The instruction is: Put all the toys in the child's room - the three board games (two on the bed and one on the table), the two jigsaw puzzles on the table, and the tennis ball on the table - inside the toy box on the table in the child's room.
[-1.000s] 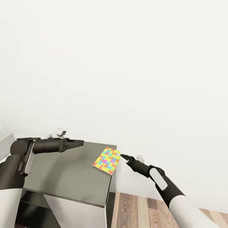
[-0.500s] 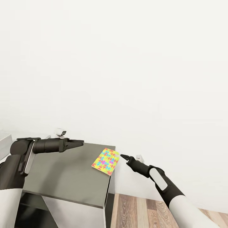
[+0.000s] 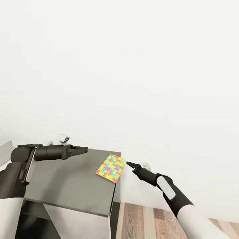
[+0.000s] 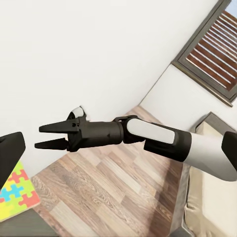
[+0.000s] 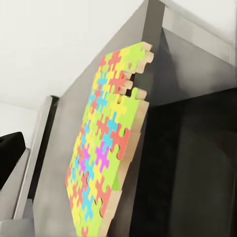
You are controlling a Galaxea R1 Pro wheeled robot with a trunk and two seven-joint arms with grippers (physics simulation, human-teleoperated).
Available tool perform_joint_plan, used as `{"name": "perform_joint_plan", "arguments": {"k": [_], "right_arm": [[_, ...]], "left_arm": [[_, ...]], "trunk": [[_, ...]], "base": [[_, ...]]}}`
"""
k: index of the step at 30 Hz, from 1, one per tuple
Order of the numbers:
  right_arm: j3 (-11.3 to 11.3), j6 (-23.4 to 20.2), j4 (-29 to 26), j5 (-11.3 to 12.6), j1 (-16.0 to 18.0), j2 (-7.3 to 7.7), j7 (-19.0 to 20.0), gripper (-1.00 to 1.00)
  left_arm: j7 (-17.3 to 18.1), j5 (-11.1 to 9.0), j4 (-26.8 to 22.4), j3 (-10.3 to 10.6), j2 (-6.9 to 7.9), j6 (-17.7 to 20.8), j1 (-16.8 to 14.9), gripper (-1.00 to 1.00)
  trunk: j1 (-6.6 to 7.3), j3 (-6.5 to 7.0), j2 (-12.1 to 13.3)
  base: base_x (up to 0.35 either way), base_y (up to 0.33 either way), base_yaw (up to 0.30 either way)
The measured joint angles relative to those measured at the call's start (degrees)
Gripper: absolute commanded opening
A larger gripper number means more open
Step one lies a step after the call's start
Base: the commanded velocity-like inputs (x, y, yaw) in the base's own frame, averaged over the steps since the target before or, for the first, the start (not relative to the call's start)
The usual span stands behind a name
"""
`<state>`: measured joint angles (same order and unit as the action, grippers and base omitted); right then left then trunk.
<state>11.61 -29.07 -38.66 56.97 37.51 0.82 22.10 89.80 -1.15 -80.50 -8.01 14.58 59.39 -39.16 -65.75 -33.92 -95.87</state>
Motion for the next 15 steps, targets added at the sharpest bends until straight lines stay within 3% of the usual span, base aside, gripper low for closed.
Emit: {"name": "perform_joint_plan", "arguments": {"k": [15], "right_arm": [[0.0,0.0,0.0,0.06,-0.01,0.0,-0.02,1.0]], "left_arm": [[0.0,-0.01,0.0,0.0,0.0,0.0,0.0,1.0]], "trunk": [[-3.3,-2.69,-6.02]], "base": [[0.0,0.0,0.0]]}}
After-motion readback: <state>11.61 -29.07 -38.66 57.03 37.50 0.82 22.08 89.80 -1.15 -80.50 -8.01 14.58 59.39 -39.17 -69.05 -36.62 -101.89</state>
